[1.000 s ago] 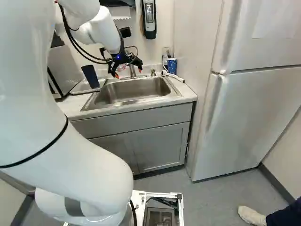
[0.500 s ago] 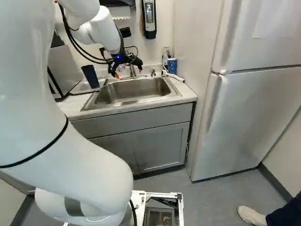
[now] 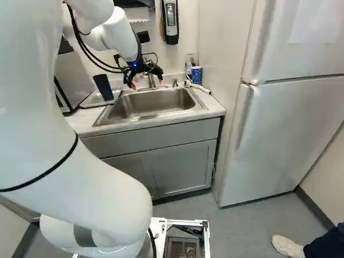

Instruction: Rinse the cup and place it in the tray

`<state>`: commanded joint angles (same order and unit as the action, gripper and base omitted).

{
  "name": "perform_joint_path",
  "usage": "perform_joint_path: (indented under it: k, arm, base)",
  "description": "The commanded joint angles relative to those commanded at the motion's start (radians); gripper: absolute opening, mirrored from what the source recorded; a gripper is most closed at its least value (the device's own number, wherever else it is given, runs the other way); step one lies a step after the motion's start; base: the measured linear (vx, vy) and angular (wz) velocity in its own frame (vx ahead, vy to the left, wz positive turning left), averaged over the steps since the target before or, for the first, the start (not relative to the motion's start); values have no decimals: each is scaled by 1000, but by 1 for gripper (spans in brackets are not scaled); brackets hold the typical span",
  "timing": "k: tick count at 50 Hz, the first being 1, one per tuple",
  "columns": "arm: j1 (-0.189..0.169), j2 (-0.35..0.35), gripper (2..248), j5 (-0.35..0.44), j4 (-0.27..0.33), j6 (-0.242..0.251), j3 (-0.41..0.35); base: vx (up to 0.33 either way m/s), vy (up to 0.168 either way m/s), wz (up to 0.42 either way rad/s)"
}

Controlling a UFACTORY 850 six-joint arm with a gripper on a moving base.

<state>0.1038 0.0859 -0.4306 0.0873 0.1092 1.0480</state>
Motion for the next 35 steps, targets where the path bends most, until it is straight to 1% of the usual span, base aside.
perform_joint_path:
  k: [35]
  arm:
    - [0, 0, 247, 0, 0, 0, 0]
  base:
    - [0, 2, 2]
